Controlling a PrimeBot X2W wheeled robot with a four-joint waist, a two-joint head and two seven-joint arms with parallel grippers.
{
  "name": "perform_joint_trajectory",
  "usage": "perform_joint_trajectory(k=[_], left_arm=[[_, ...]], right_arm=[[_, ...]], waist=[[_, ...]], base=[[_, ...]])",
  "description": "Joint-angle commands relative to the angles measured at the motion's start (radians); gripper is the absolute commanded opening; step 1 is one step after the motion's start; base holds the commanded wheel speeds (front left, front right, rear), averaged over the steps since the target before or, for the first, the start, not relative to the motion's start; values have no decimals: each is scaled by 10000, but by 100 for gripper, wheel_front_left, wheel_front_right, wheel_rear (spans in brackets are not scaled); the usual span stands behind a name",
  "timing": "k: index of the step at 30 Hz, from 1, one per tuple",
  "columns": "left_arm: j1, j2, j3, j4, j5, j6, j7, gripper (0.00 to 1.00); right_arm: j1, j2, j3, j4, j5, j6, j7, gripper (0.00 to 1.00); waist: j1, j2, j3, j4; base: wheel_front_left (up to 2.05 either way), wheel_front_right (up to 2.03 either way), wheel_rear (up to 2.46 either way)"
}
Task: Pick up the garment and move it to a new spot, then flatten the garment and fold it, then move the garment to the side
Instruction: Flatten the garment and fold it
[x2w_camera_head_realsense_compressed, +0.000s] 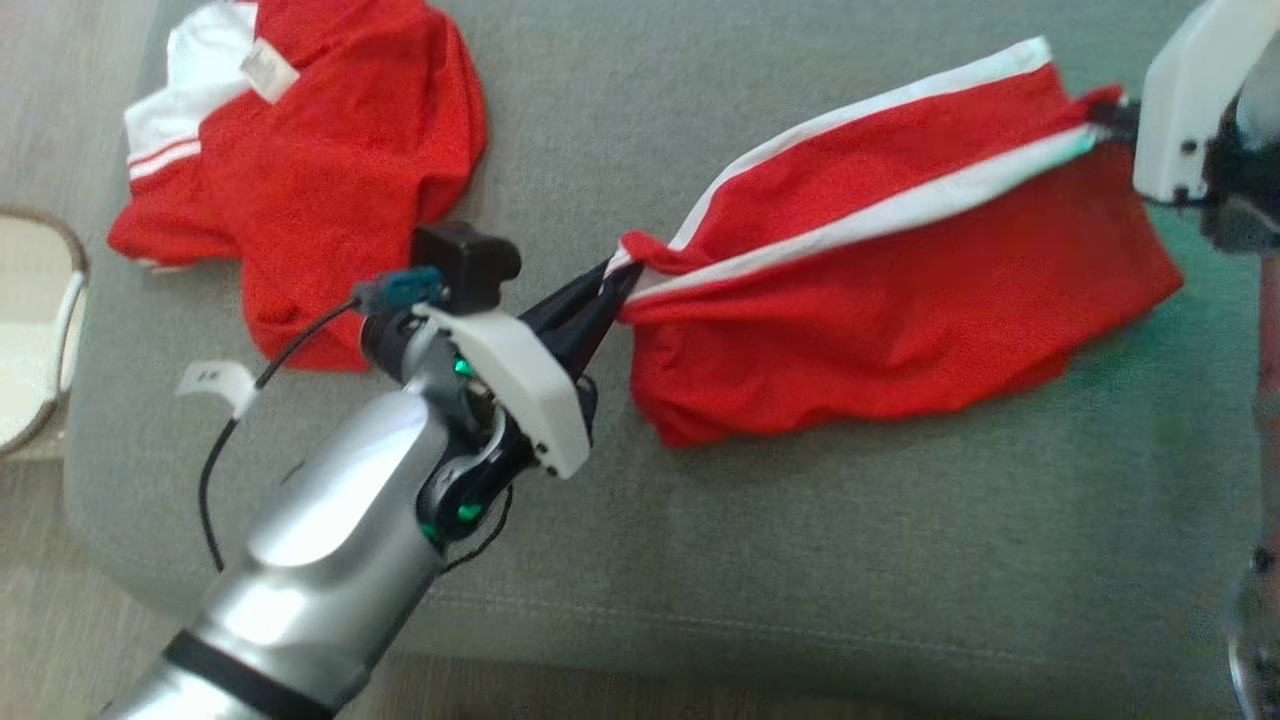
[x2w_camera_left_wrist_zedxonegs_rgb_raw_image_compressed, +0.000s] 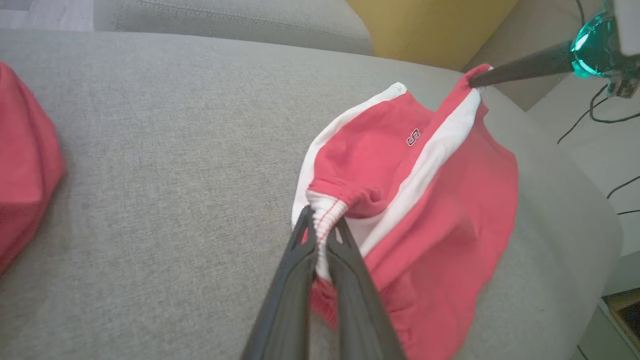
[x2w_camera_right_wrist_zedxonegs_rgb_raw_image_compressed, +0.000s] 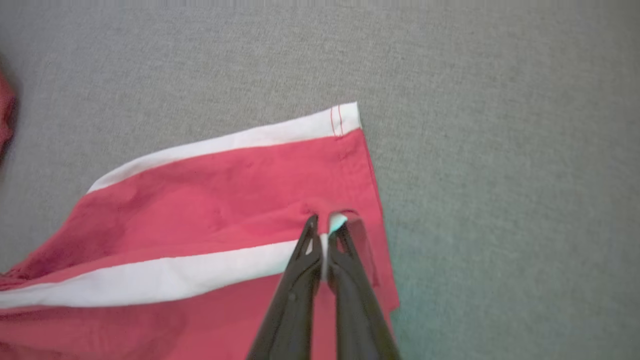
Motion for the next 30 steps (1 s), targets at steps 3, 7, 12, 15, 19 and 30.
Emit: perform_joint_trajectory(k=[3, 7, 12, 15, 19, 30], left_arm=[[-795, -7, 121, 116, -20, -53, -241, 0], [-1236, -175, -159, 602, -101, -68, -534, 0], [-1653, -248, -621, 1116, -413, -72, -984, 0], [-1811, -274, -722, 1418, -500, -73, -1243, 33], [-2017, -366, -661, 1928, -525, -73, -1588, 100], [-2451, -701, -537, 2788, -529, -72, -2294, 100]], right_arm=[[-867, 231, -8, 162, -260, -4, -598, 0], [-1381, 347, -94, 939, -508, -4, -1259, 0], [-1777, 417, -3, 1825, -675, -4, -1947, 0], [-1911, 419, 29, 2137, -650, -4, -2171, 0], [-2083, 393, -37, 2405, -590, -4, -2533, 0], [-2516, 387, -481, 2996, -702, -4, -3416, 0]], waist=[[-3, 0, 579, 345], [-3, 0, 849, 442], [-3, 0, 1022, 468], [-3, 0, 1067, 475], [-3, 0, 1145, 494], [-3, 0, 1338, 596]], base=[[0, 0, 0], [0, 0, 0], [0, 0, 0], [0, 0, 0], [0, 0, 0], [0, 0, 0]])
